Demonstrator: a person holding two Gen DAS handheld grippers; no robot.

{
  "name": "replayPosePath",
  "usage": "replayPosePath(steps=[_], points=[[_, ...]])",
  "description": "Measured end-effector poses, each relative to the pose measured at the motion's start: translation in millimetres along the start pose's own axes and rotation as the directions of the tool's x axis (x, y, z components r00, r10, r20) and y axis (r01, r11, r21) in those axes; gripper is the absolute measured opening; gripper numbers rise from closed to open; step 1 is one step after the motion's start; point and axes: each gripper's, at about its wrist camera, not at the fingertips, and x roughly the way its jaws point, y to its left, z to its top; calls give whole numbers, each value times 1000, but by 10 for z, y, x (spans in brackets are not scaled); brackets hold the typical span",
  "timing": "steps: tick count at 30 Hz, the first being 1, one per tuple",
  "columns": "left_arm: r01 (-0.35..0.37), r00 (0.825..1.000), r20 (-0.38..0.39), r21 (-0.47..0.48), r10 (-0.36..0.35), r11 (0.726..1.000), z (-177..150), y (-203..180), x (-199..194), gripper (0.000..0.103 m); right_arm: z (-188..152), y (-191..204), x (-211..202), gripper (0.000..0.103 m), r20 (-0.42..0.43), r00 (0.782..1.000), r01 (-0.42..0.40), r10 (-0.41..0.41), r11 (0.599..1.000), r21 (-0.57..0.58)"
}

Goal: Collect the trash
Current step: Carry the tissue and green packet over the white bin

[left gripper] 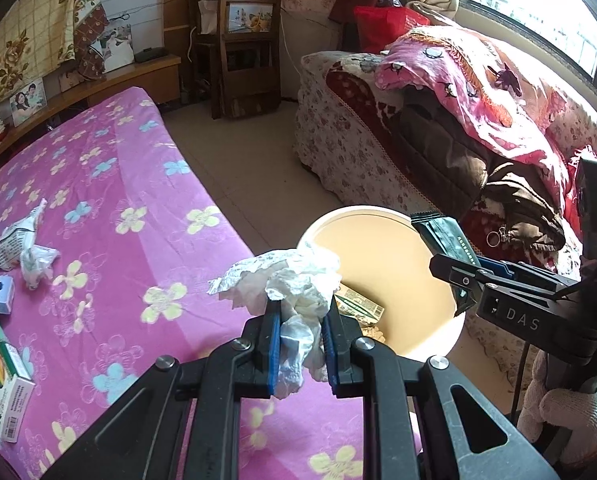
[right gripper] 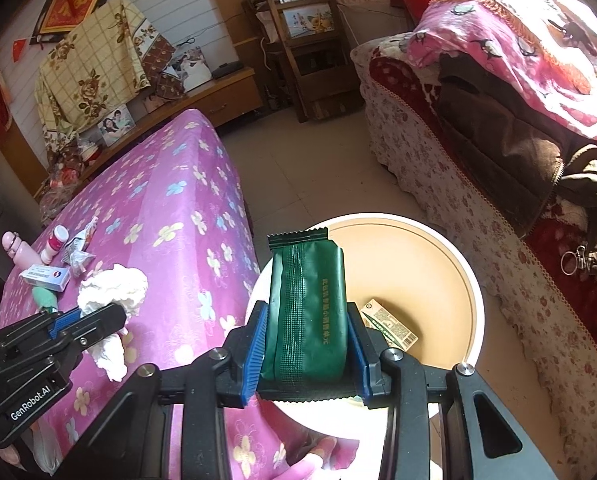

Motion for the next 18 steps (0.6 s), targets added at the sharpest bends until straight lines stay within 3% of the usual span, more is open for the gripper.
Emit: replayPosePath(steps=[18], points=[[43,998,-45,37,-42,998,109,-320,381,19,-33,-323,121,40,-17,999,30,-29,997,75]])
